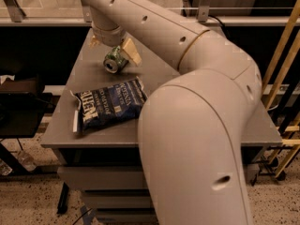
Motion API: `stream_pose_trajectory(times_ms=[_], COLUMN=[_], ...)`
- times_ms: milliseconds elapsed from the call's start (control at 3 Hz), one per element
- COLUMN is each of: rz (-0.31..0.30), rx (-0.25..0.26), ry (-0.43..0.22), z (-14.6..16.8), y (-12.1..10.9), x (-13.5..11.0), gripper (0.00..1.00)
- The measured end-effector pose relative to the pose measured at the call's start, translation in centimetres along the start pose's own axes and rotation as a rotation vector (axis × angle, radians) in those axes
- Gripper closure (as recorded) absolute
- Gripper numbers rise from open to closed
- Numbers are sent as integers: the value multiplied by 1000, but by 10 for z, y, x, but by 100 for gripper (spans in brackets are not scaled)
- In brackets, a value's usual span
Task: Pick green can
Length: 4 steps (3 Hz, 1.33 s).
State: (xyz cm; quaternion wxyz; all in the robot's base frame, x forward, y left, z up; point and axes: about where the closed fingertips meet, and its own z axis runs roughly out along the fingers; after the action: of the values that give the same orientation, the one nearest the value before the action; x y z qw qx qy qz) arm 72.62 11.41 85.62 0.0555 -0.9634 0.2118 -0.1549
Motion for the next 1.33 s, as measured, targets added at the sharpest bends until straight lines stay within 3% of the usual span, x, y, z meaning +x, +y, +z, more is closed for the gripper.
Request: stream_pose_trajectory(times_ms=[333, 1000, 1333], rz=[-10, -3, 24], rx=[-21, -30, 29], ry=[-38, -75, -65], z=[12, 17, -11], y=[-2, -3, -2], x=[-5, -6, 2], gripper=[18, 65, 88])
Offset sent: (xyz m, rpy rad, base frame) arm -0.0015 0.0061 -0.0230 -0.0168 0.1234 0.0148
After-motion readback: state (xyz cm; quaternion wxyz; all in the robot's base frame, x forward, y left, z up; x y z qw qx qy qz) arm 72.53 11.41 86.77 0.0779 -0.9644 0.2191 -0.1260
